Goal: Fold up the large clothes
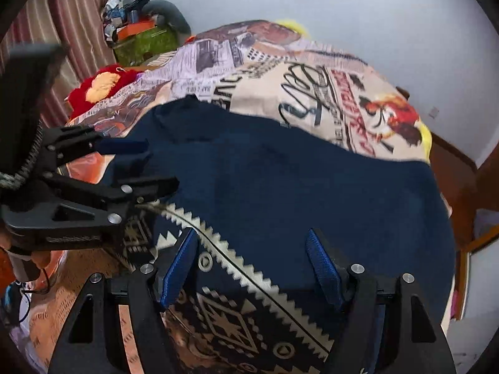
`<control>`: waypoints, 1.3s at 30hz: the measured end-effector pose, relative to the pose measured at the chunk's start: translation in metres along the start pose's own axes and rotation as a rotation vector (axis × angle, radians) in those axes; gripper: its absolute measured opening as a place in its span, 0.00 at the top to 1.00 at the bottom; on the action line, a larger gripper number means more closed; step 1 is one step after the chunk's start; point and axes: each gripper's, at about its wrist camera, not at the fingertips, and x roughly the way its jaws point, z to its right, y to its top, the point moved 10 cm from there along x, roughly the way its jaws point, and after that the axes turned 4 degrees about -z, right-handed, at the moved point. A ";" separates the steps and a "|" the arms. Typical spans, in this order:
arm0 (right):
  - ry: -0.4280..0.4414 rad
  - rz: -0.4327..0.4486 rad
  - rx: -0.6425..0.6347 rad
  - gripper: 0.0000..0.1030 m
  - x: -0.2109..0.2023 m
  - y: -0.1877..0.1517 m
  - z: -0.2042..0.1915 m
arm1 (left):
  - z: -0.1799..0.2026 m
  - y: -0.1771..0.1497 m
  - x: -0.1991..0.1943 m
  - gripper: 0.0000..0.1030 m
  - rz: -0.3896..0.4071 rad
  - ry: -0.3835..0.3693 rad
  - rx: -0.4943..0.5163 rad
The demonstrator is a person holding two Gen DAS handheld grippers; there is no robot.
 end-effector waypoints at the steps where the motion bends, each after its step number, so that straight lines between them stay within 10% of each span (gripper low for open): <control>1: 0.004 -0.002 0.017 0.27 -0.001 -0.002 0.006 | -0.004 -0.003 0.002 0.38 -0.002 0.019 -0.002; 23: -0.080 0.006 0.222 0.22 -0.049 -0.057 0.084 | -0.147 -0.103 -0.034 0.35 -0.055 0.159 -0.347; 30: -0.142 0.076 0.124 0.22 -0.070 -0.037 0.058 | -0.136 -0.117 -0.055 0.35 -0.031 0.019 -0.527; 39: -0.203 0.119 -0.111 0.17 -0.057 -0.009 -0.002 | -0.076 -0.133 -0.039 0.34 -0.110 -0.387 -0.750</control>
